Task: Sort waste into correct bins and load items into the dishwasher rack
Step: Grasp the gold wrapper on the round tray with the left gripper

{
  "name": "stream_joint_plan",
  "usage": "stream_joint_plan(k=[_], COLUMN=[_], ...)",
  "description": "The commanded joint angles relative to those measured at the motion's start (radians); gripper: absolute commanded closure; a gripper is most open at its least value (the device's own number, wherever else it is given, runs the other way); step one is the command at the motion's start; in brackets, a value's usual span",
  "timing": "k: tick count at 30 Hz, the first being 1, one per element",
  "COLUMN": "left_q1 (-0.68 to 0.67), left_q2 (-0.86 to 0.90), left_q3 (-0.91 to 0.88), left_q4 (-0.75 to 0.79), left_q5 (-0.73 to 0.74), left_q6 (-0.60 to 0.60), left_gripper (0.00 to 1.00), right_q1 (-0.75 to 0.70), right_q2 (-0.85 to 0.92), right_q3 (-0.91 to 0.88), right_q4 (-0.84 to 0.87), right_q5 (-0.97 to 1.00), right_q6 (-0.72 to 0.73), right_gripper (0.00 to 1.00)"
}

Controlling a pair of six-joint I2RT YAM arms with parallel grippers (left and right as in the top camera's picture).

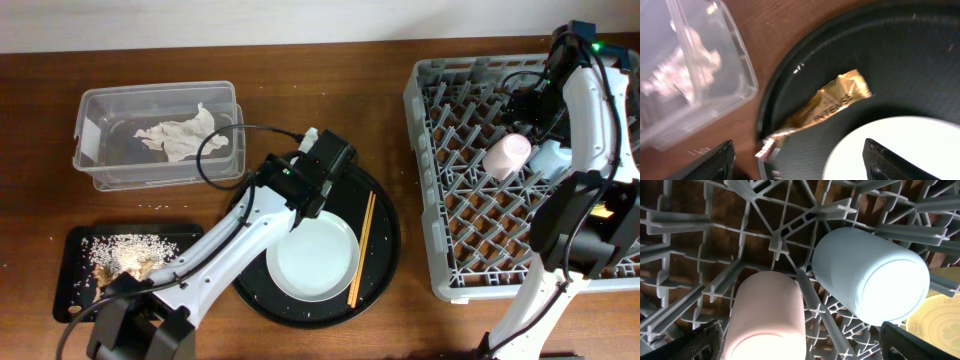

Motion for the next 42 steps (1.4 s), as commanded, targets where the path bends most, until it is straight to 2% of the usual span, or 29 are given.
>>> stream_joint_plan(k=[1, 3, 6, 8, 9, 10, 19, 25, 26, 28, 32, 38, 42], left_q1=[0.003, 0.003, 0.003, 0.013, 0.021, 0.029, 0.124, 0.126, 0.126, 0.126, 0.126, 0.126, 0.126], left_q2=[0.045, 0.076, 0.124, 0.148, 0.161, 0.171, 0.218, 0.218, 0.218, 0.218, 0.218, 0.220, 0.220], left_q3=[0.015, 0.015, 0.015, 0.015, 0.015, 0.015, 0.015, 0.015, 0.015, 0.015, 0.015, 0.011, -0.029], left_q4=[0.003, 0.003, 0.004, 0.004, 0.004, 0.005, 0.035, 0.051, 0.051, 0.047, 0.040, 0.050, 0.107], left_q5=[-0.052, -0.052, -0.052, -0.056, -0.063, -0.064, -0.025, 0.051, 0.054, 0.066, 0.129, 0.131, 0.121], left_q6=[0.296, 0.408, 0.504, 0.510, 0.510, 0.510, 0.511, 0.578, 0.578, 0.589, 0.603, 0.605, 0.659], left_gripper=[0.14, 0.13, 0.13, 0.13, 0.08, 0.07, 0.08, 0.11, 0.20, 0.24, 0.21, 0.20, 0.19], right_q1=[0.002, 0.002, 0.002, 0.002, 0.002, 0.002, 0.002, 0.002, 0.002, 0.002, 0.002, 0.002, 0.002], right_q2=[0.005, 0.005, 0.005, 0.005, 0.005, 0.005, 0.005, 0.005, 0.005, 0.005, 0.005, 0.005, 0.005], right_q3=[0.004, 0.004, 0.004, 0.004, 0.004, 0.004, 0.004, 0.004, 0.004, 0.004, 0.004, 0.004, 0.004], right_q4=[0.000, 0.000, 0.000, 0.000, 0.000, 0.000, 0.000, 0.000, 0.000, 0.000, 0.000, 0.001, 0.000], right_q5=[0.002, 0.002, 0.002, 0.002, 0.002, 0.002, 0.002, 0.002, 0.002, 0.002, 0.002, 0.002, 0.002], right_q6=[0.008, 0.008, 0.008, 0.008, 0.008, 0.008, 0.008, 0.008, 0.008, 0.008, 0.008, 0.008, 0.008], right_gripper=[0.02, 0.02, 0.02, 0.02, 0.02, 0.02, 0.02, 0.02, 0.02, 0.02, 0.02, 0.02, 0.02])
